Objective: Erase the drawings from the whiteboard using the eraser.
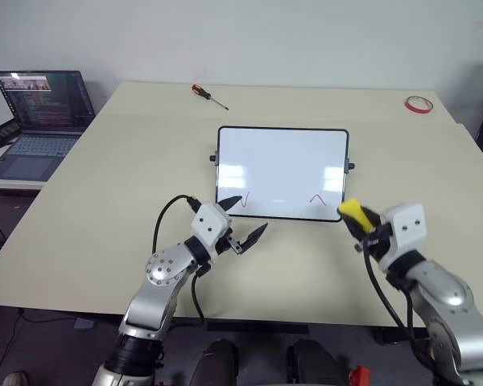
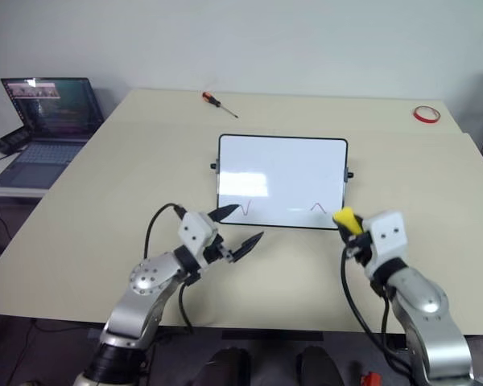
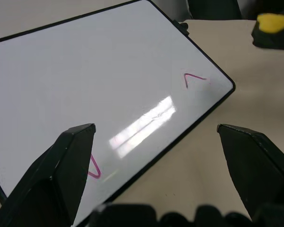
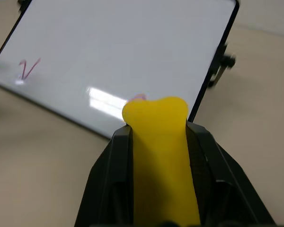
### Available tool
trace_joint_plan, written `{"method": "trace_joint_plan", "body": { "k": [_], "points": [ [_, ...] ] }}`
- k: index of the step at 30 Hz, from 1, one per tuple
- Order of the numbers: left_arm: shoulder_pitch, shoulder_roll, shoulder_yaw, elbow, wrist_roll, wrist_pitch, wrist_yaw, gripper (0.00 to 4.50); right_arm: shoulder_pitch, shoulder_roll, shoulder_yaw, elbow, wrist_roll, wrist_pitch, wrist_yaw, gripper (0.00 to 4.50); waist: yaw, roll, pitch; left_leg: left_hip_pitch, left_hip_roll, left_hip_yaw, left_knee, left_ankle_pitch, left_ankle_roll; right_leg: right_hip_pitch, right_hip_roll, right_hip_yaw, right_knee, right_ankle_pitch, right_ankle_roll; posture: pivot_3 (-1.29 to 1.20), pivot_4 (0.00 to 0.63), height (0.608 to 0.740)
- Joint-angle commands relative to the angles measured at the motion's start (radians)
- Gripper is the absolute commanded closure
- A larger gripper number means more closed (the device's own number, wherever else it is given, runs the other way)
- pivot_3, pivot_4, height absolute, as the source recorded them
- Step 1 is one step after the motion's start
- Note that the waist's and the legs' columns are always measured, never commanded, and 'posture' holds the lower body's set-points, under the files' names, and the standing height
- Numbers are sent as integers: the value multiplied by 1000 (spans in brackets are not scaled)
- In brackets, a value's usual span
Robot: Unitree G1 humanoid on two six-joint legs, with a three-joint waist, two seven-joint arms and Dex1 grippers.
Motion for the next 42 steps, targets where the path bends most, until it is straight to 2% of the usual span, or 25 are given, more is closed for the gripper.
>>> {"method": "trace_joint_plan", "body": {
  "k": [1, 8, 15, 19, 26, 36, 40, 42],
  "points": [
    [73, 17, -21, -71, -4, -15, -8, 0, 101, 9, -56, -17, -9, -120, 7, 3318, 0, 0, 0, 0, 0, 0, 0, 0, 0, 0, -1, 0, 0, 0, 0, 0, 150, 740],
    [94, -6, -50, -99, 16, -10, 37, 0, 129, 18, -131, 53, 16, -212, 20, 3318, 0, 0, 0, 2, 1, 0, 1, 0, 0, 1, -3, -1, 0, -2, 4, 0, 150, 740],
    [77, 1, -35, -80, 33, -30, 55, 0, 59, 10, -108, 100, 2, -239, 19, 3318, 0, 0, 0, 1, 0, 0, 0, 0, 0, 1, -2, -1, 0, 0, 0, 0, 150, 740],
    [18, -1, -20, -29, 44, -33, 67, 0, -135, 10, -28, 238, -34, -280, 18, 3318, -4, 0, 0, 1, 0, 1, 1, 0, 0, 1, 0, -1, 0, 0, 1, 0, 150, 740],
    [-34, -6, -27, 0, 50, -29, 71, 0, -384, 65, 101, 504, -84, -396, 41, 3318, -1, 0, 0, 1, 1, 1, 0, 0, 0, 0, 3, 0, 0, 1, 0, 0, 150, 740],
    [-50, -7, -30, -18, 59, -19, 78, 0, -512, 58, 190, 760, -134, -518, 116, 3318, -1, 0, 0, 1, 0, 1, 0, 0, 0, 0, 1, 0, 0, 1, 0, 0, 150, 740],
    [-46, -7, -24, -33, 62, -9, 85, 0, -555, -32, 250, 874, -294, -521, 87, 3318, -1, 0, 0, 1, 0, 2, 1, 0, 0, 0, 1, 0, 0, 1, 0, 0, 150, 740],
    [-48, -9, -26, -36, 64, -5, 89, 0, -557, -56, 262, 904, -326, -503, 75, 3318, -1, 0, 0, 2, 0, 2, 1, 0, 0, 1, 1, 0, 0, 1, 0, 0, 150, 740]
  ]
}}
